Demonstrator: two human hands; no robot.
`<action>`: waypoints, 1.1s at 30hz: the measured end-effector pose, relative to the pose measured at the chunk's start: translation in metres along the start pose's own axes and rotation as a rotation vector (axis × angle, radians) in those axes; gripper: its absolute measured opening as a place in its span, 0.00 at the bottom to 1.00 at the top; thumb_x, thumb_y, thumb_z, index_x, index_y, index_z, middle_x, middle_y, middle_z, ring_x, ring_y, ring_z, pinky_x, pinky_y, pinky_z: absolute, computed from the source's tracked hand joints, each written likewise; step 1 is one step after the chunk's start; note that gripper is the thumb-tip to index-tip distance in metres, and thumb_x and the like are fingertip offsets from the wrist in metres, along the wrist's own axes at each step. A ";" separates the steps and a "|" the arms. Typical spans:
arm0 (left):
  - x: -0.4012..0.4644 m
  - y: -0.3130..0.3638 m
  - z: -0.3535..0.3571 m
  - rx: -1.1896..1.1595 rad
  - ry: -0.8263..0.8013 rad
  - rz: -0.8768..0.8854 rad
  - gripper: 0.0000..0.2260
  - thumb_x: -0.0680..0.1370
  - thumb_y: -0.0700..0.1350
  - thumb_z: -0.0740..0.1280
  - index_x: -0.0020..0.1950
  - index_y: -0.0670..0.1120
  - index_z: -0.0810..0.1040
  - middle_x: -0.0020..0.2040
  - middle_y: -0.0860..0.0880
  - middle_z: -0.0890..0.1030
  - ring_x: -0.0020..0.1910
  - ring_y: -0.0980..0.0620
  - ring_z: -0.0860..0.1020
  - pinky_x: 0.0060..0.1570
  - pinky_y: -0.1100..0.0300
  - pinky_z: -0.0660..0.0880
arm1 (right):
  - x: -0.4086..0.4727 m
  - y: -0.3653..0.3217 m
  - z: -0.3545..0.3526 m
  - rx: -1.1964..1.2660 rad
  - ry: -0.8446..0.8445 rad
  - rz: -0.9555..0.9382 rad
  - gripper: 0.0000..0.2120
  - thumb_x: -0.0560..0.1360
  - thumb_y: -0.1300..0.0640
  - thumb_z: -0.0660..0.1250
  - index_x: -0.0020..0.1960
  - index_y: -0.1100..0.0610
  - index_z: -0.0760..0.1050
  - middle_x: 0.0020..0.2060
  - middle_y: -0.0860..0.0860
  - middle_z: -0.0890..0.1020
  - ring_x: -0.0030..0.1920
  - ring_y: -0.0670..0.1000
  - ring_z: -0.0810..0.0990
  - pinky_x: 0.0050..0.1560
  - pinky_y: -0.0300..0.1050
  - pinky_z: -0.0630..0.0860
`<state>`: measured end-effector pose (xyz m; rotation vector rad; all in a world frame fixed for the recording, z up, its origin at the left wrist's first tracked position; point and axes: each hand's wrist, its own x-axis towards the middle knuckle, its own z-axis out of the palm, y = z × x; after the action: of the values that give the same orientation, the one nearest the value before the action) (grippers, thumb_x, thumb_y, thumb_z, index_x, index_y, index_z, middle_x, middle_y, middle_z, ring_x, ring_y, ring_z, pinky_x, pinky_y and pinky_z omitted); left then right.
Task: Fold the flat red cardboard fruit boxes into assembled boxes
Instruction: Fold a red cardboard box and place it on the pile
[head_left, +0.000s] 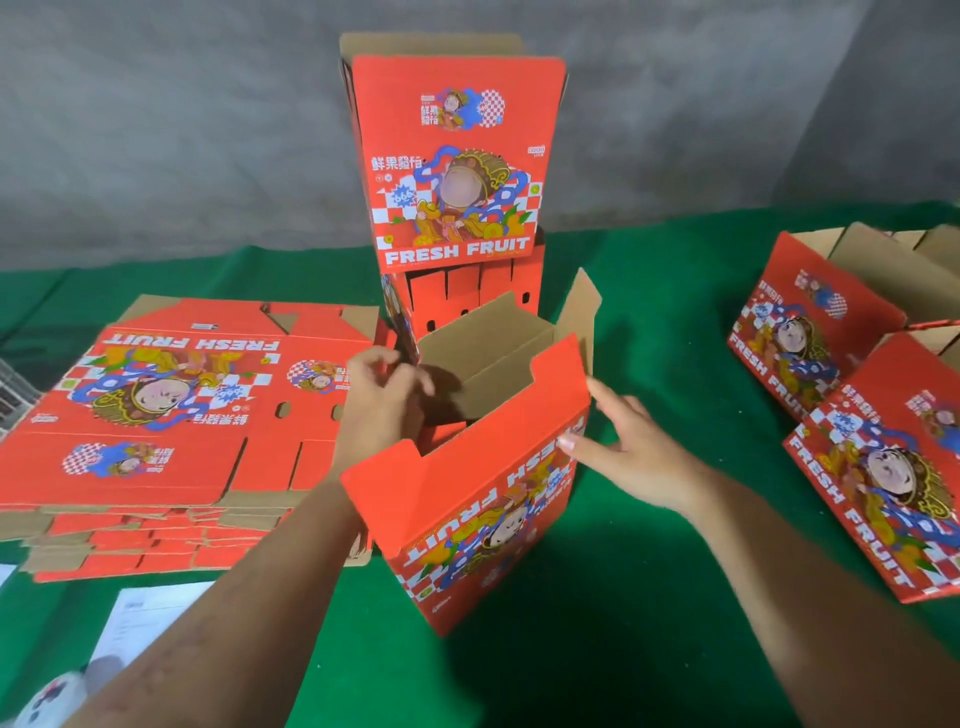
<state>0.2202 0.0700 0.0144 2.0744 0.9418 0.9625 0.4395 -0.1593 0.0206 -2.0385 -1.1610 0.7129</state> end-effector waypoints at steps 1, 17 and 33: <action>-0.002 0.000 -0.006 0.013 -0.074 0.076 0.09 0.71 0.50 0.70 0.51 0.59 0.79 0.62 0.45 0.81 0.49 0.46 0.79 0.47 0.52 0.73 | -0.002 0.001 0.007 -0.029 0.021 0.010 0.38 0.70 0.25 0.67 0.73 0.20 0.49 0.71 0.37 0.67 0.69 0.37 0.70 0.67 0.48 0.68; -0.025 -0.001 -0.034 -1.117 -0.420 -0.505 0.39 0.71 0.80 0.57 0.53 0.44 0.78 0.55 0.41 0.84 0.56 0.41 0.83 0.61 0.44 0.74 | -0.038 0.003 0.032 -0.069 0.602 0.188 0.29 0.73 0.29 0.67 0.61 0.51 0.71 0.56 0.52 0.70 0.50 0.63 0.81 0.53 0.61 0.80; -0.054 0.019 -0.010 0.215 -0.156 0.009 0.30 0.82 0.41 0.67 0.83 0.46 0.61 0.80 0.44 0.68 0.79 0.41 0.65 0.74 0.50 0.59 | -0.007 -0.054 0.052 -0.616 0.435 -0.330 0.26 0.72 0.65 0.68 0.69 0.53 0.77 0.64 0.53 0.77 0.61 0.62 0.76 0.59 0.60 0.75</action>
<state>0.1932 0.0186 0.0156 2.2967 0.9901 0.7168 0.3714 -0.1303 0.0310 -2.2333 -1.5107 -0.2842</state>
